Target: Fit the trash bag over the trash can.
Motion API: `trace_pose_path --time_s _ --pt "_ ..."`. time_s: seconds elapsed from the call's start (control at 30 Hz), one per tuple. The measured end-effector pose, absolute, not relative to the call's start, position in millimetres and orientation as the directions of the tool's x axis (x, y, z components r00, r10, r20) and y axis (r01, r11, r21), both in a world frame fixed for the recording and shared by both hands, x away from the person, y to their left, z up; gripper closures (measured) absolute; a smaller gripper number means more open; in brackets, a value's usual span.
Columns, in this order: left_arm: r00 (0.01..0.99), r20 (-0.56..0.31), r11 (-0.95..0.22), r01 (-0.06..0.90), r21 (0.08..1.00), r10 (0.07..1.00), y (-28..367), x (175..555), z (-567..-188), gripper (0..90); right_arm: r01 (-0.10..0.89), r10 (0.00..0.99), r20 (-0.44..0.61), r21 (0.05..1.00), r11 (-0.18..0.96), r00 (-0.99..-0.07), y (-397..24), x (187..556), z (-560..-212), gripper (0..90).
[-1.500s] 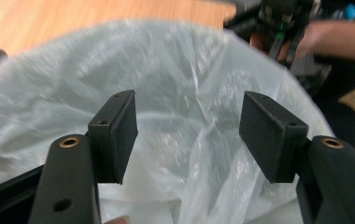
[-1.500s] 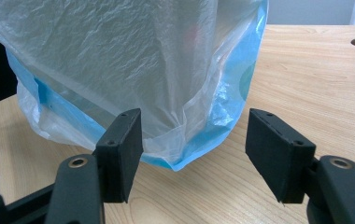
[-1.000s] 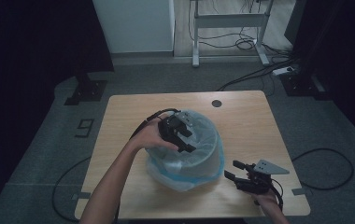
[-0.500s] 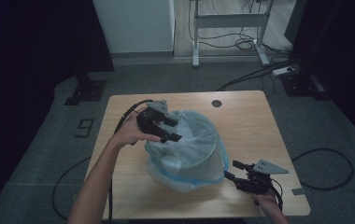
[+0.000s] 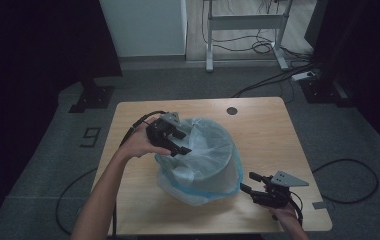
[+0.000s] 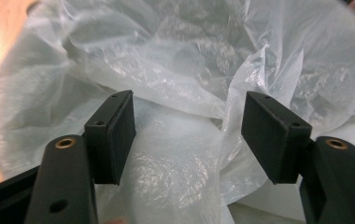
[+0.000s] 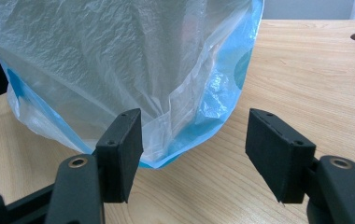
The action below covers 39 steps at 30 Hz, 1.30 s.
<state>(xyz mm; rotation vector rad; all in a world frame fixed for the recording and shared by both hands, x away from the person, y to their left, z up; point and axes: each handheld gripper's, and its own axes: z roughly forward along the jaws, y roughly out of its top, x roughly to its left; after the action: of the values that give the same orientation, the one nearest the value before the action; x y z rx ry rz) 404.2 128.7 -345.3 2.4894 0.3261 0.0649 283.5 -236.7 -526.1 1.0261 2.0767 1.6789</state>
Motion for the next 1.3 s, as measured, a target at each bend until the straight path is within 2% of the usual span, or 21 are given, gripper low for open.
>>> trace_pose_path --time_s 0.37,0.63,0.93,1.3 --pt "0.972 -0.019 -0.844 0.212 0.492 0.234 115.5 402.8 -356.1 34.3 0.351 0.673 0.212 0.934 0.075 -0.708 -237.3 283.7 -526.5 35.8" --pt "0.971 -0.016 -0.843 0.214 0.493 0.237 115.0 403.1 -358.8 33.1 0.351 0.674 0.210 0.933 0.078 -0.708 -237.4 283.9 -526.7 35.8" --pt "0.953 0.024 -0.715 0.210 0.667 0.303 133.0 392.9 -340.9 21.9 0.351 0.678 0.214 0.934 0.068 -0.703 -239.8 283.8 -525.2 35.5" --pt "0.896 0.046 -0.546 0.227 0.806 0.441 163.9 363.5 -334.6 19.7 0.340 0.690 0.206 0.939 0.061 -0.693 -242.2 283.7 -522.8 35.5"
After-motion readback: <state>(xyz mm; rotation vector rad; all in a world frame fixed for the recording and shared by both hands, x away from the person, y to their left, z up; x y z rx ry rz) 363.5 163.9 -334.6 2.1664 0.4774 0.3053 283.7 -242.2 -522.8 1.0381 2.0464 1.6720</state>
